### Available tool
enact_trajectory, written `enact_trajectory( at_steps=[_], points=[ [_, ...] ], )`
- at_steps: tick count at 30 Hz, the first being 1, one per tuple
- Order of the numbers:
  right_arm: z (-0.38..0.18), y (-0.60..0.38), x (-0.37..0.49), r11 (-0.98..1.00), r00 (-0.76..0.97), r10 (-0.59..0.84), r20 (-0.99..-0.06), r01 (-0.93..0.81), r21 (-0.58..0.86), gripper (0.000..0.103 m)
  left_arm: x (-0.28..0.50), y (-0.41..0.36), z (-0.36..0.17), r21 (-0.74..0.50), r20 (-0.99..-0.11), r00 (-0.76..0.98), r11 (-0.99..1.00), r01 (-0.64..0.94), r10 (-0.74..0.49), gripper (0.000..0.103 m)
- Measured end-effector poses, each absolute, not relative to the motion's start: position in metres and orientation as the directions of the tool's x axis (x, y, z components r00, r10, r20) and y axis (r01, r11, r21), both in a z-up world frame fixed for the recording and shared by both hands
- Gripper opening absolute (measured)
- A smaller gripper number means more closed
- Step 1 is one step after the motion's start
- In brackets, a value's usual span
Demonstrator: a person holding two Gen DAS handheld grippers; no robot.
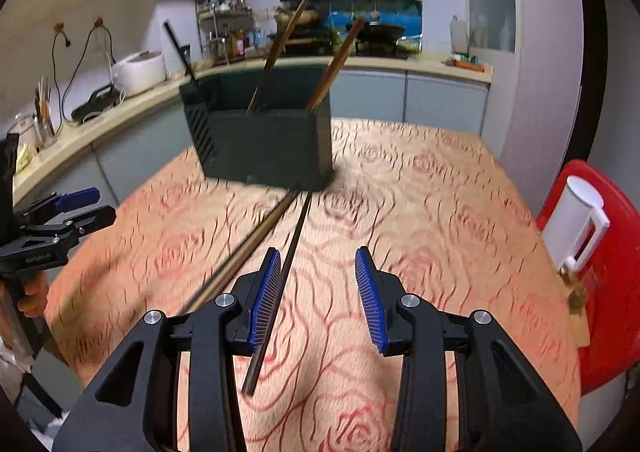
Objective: Organize utensils
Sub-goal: 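Move both open tools back down to the remaining chopsticks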
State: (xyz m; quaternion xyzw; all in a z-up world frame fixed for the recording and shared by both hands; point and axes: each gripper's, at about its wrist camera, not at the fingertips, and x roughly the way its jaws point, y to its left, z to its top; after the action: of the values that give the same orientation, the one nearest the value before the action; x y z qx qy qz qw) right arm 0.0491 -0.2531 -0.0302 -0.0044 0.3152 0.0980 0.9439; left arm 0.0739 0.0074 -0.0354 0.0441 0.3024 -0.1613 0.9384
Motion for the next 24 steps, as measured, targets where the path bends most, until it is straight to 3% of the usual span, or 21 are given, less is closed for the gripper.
enact_trajectory(
  at_steps=[24],
  points=[
    [-0.056, -0.255, 0.034, 0.985, 0.756, 0.164, -0.634, -0.156, 0.069, 0.038, 0.022, -0.046, -0.094, 0.031, -0.693, 0.626, 0.852, 0.523, -0.359, 0.075]
  ],
)
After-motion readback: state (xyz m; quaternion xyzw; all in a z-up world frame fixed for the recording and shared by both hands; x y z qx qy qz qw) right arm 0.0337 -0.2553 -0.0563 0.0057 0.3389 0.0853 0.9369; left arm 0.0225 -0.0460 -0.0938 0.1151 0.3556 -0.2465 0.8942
